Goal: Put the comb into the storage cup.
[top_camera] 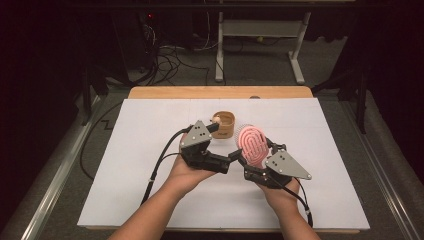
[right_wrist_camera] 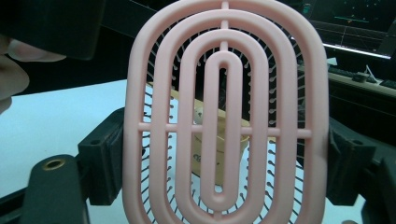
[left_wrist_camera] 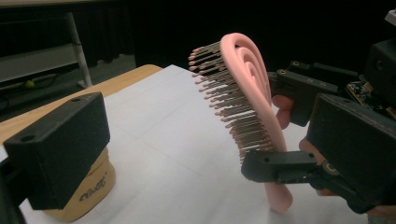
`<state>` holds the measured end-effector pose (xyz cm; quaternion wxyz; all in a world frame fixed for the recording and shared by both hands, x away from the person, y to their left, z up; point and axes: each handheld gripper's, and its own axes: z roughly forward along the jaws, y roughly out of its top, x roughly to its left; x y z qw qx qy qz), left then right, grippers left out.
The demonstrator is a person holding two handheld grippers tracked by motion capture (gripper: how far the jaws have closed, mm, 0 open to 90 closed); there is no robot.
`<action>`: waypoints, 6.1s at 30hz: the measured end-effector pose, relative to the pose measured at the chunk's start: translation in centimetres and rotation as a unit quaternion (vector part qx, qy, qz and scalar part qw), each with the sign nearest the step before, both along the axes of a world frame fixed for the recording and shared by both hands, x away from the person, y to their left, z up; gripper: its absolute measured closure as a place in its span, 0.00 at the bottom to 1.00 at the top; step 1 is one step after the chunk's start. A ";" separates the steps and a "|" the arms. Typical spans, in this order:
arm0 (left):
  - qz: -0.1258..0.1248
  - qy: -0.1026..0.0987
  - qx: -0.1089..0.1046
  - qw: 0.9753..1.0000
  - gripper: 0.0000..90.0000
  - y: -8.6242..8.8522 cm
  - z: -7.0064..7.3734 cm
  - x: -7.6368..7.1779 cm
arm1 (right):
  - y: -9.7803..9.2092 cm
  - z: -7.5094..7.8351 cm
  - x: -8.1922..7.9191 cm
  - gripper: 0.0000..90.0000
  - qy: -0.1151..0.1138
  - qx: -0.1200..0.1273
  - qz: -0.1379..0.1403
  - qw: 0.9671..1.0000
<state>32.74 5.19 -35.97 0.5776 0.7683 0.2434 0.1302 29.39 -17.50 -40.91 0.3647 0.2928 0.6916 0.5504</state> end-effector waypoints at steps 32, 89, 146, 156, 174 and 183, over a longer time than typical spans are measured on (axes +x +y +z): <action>-0.020 0.047 0.003 0.999 0.24 -2.3 -0.3 1.1 | 1.1 0.1 -0.6 0.22 -0.010 -0.008 0.011 1.000; -0.036 0.044 0.008 0.998 0.70 -3.2 0.3 0.0 | 1.0 0.4 -0.4 0.21 -0.006 -0.001 0.004 1.000; 0.040 0.001 -0.007 0.999 0.71 2.7 2.2 2.4 | -5.5 -2.4 -0.3 0.00 0.101 0.022 -0.010 0.995; 0.063 -0.001 -0.013 0.998 0.71 4.2 2.6 3.2 | -8.7 -2.7 -1.1 0.00 0.097 0.013 -0.044 0.994; 0.078 -0.005 -0.042 0.996 0.71 4.7 2.9 4.7 | -10.5 -4.0 -1.6 0.00 0.099 0.033 -0.060 0.993; 0.080 -0.010 -0.047 0.996 0.71 4.4 3.7 5.4 | -10.6 -3.9 -1.6 0.00 0.094 0.031 -0.058 0.993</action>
